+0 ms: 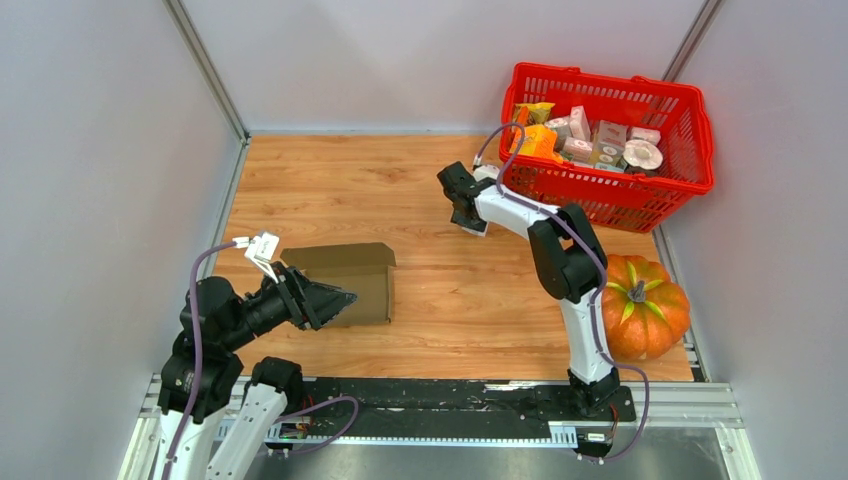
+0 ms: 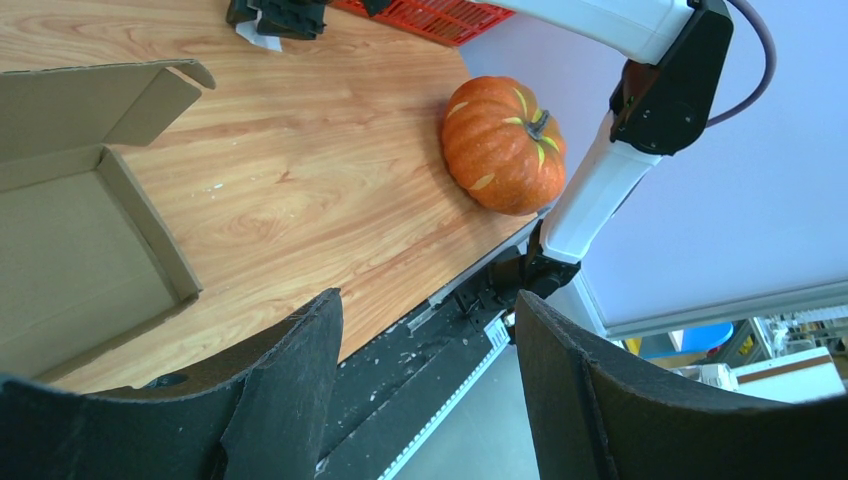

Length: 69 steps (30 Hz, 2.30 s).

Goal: Fold the paper box

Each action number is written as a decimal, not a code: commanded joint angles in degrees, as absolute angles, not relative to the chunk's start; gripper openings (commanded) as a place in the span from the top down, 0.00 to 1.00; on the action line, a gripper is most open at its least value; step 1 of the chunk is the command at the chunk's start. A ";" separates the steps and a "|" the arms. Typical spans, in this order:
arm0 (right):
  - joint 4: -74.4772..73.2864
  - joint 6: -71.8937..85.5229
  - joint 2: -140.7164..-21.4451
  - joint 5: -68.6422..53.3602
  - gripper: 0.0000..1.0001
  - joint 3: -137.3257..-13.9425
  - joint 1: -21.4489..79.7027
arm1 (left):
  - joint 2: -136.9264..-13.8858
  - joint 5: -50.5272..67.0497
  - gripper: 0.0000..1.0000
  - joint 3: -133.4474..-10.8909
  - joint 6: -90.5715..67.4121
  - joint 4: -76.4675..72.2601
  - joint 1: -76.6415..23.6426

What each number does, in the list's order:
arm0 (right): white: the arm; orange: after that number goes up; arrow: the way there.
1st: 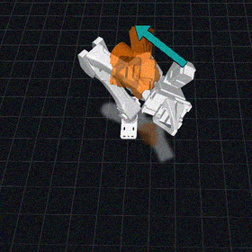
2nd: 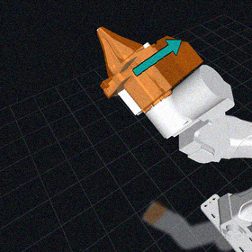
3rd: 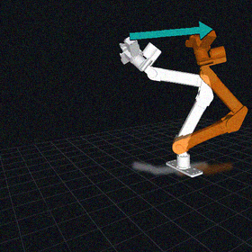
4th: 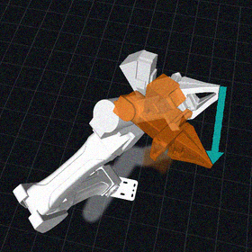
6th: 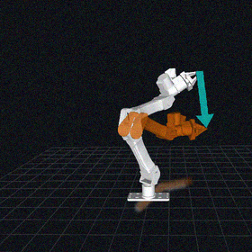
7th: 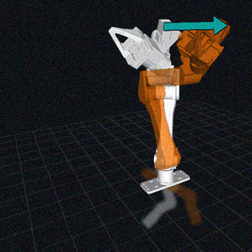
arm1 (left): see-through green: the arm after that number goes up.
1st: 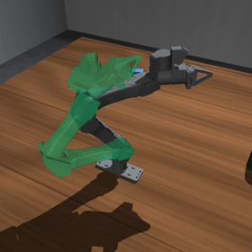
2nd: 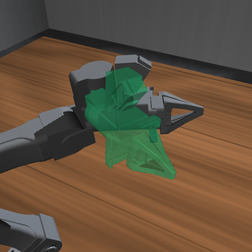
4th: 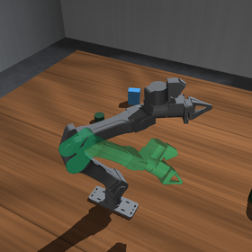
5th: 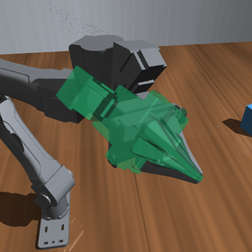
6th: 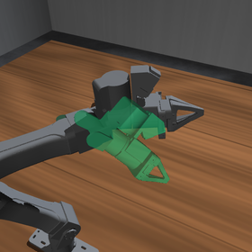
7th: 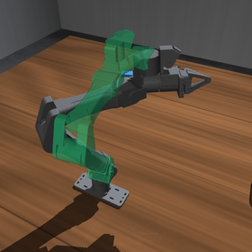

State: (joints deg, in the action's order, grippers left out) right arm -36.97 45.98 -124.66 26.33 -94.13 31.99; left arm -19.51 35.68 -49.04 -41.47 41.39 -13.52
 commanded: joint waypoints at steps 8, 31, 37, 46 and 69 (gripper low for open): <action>-32.61 39.56 -118.31 27.77 0.81 -87.63 31.73 | -18.46 35.77 0.30 -50.89 -41.40 41.57 -13.36; -12.06 31.65 -81.65 24.00 0.80 -52.03 69.50 | -23.38 19.01 0.30 -58.70 -29.64 55.96 -13.36; -7.47 26.46 -91.99 21.62 0.78 -65.02 76.90 | -23.56 11.26 0.30 -64.23 -27.25 61.69 -13.36; -7.37 11.53 -108.45 24.61 0.41 -83.04 74.98 | -20.83 8.35 0.30 -68.20 -27.95 67.14 -13.27; -0.53 3.00 -89.11 4.23 0.19 -57.39 57.84 | -19.95 16.17 0.31 -56.95 -31.82 58.18 -13.27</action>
